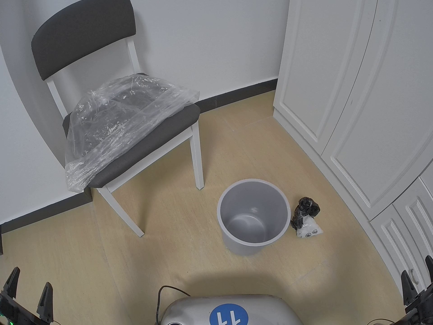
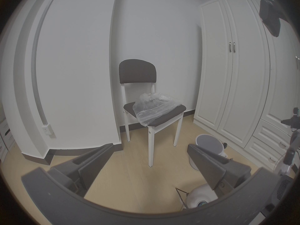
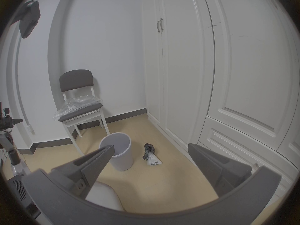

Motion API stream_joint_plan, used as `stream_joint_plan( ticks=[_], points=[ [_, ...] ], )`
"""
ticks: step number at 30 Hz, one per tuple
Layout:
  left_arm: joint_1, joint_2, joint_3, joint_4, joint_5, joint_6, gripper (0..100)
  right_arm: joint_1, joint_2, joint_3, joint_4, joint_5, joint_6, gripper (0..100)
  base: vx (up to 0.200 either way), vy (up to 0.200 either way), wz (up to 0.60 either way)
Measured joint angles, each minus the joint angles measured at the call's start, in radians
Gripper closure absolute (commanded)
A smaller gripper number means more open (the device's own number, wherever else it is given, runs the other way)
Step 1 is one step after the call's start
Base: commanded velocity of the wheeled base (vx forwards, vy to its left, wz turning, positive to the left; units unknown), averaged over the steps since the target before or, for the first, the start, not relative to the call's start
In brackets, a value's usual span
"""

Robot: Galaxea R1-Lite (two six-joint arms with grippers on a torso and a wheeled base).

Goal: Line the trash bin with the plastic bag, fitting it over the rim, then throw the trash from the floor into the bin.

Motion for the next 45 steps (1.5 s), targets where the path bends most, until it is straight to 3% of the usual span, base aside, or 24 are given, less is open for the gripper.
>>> stream_joint_plan(
  ticks=[36, 45],
  points=[
    [0.0, 0.0, 0.0, 0.0, 0.003, -0.009, 0, 0.0, 0.0, 0.0, 0.0, -0.011, 0.009, 0, 0.0, 0.0, 0.0],
    [0.001, 0.0, 0.0, 0.001, -0.041, 0.066, 0, -0.001, 0.0, 0.0, 0.002, -0.008, 0.002, 0, 0.0, 0.0, 0.0]
  ],
)
